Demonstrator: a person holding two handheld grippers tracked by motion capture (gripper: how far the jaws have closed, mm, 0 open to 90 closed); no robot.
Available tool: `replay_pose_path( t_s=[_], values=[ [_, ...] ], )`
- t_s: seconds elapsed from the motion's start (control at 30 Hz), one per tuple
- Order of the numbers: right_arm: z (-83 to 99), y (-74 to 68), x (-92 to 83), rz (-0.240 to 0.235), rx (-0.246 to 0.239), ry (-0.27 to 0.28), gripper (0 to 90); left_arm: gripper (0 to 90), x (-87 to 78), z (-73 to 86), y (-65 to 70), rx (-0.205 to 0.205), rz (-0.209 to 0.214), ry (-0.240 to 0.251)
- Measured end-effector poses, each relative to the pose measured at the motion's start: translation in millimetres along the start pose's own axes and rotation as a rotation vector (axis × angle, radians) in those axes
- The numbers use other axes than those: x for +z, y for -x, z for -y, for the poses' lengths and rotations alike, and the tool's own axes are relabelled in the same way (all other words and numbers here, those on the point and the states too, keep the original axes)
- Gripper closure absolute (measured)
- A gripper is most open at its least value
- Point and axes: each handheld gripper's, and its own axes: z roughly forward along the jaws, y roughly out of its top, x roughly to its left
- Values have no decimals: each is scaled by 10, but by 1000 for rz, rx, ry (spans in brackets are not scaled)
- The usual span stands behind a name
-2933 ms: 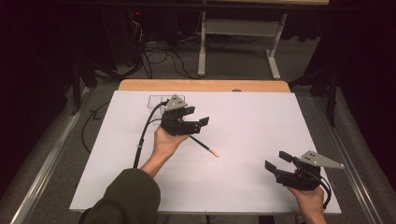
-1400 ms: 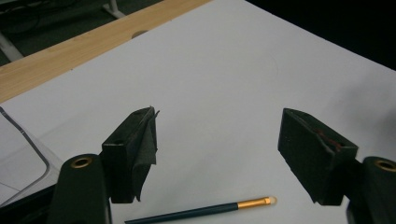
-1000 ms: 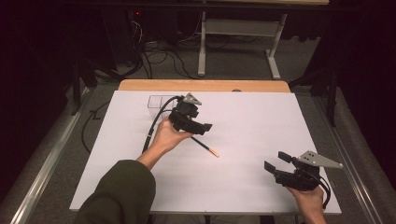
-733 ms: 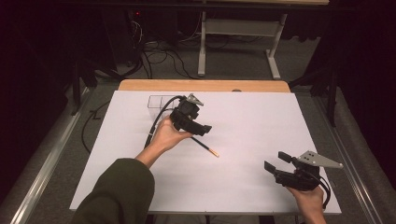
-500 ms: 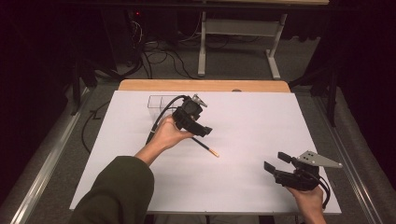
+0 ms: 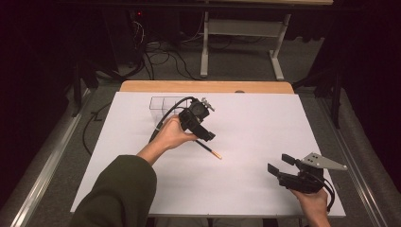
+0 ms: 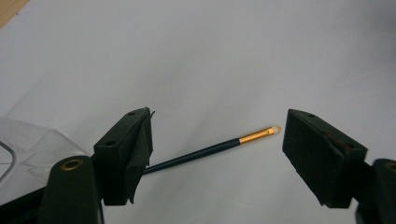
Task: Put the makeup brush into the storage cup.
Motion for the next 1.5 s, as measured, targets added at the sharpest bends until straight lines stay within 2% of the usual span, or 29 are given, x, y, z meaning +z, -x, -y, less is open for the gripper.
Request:
replay_pose_path(
  t_s=[0.13,0.33,0.47,0.7,0.77,0.9,1.13,1.5],
  values=[
    [1,-6,5,-1,-3,-3,286,227,43,5,-10,11,9,-30],
    [0,-5,8,-2,-5,-3,287,206,132,18,-43,24,-2,-76],
    [0,-8,11,0,-1,-3,287,196,178,21,-27,48,-3,-102],
    [0,-11,13,-1,-6,-4,287,187,308,24,-11,69,11,-148],
    [-1,-14,16,-2,-6,-5,287,186,345,25,-6,79,26,-165],
    [2,-9,14,-5,-7,-4,287,185,410,29,0,91,36,-185],
    [2,-11,13,-5,-6,-7,287,181,483,37,0,91,44,-208],
    [3,-17,25,-6,-8,-12,287,179,582,80,-22,102,24,-248]
  ],
)
